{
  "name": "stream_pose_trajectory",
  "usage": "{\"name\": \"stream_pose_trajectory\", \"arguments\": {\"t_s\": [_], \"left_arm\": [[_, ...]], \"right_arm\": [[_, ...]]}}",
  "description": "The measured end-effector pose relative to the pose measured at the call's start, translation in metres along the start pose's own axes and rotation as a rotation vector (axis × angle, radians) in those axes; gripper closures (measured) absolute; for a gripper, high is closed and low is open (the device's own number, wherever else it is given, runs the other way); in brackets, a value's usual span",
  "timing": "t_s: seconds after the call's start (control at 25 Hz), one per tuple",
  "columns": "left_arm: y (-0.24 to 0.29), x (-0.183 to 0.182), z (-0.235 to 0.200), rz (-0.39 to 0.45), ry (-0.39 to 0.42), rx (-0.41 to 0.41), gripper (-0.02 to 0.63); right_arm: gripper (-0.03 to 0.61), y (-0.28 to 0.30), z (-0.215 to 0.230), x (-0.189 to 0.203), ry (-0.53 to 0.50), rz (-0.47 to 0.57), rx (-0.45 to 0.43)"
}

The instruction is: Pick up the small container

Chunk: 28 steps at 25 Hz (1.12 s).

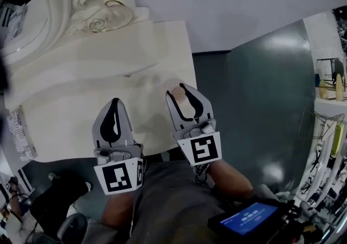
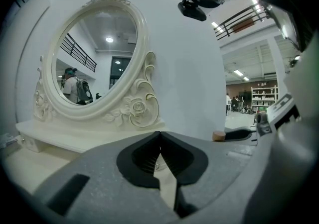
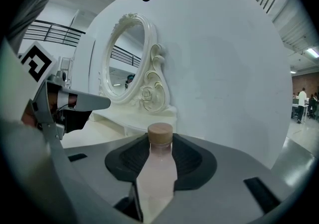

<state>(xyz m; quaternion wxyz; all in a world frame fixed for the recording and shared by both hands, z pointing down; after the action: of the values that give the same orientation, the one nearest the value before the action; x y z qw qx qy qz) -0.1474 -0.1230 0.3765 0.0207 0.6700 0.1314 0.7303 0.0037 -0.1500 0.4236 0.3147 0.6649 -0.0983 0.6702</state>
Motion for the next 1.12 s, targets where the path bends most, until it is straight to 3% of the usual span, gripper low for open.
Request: {"name": "stream_pose_trajectory", "arguments": {"t_s": [1.12], "left_arm": [[-0.058, -0.095, -0.026, 0.219, 0.085, -0.093, 0.600]], "right_arm": [[0.434, -0.047, -0.020, -0.137, -0.093, 0.212, 0.007]]}}
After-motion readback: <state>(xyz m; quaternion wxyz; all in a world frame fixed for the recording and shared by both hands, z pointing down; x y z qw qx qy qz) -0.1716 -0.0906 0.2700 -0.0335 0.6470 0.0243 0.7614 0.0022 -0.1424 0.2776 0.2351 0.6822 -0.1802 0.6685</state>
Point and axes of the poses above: the fingertips, and each gripper's own axes: y forward along the fingers, z to its right, x out of its underside, the point moved 3 cm from there along -y, backward along the fingers, and after that the axes turned 5 degrees about y, right-handed, at the moved point
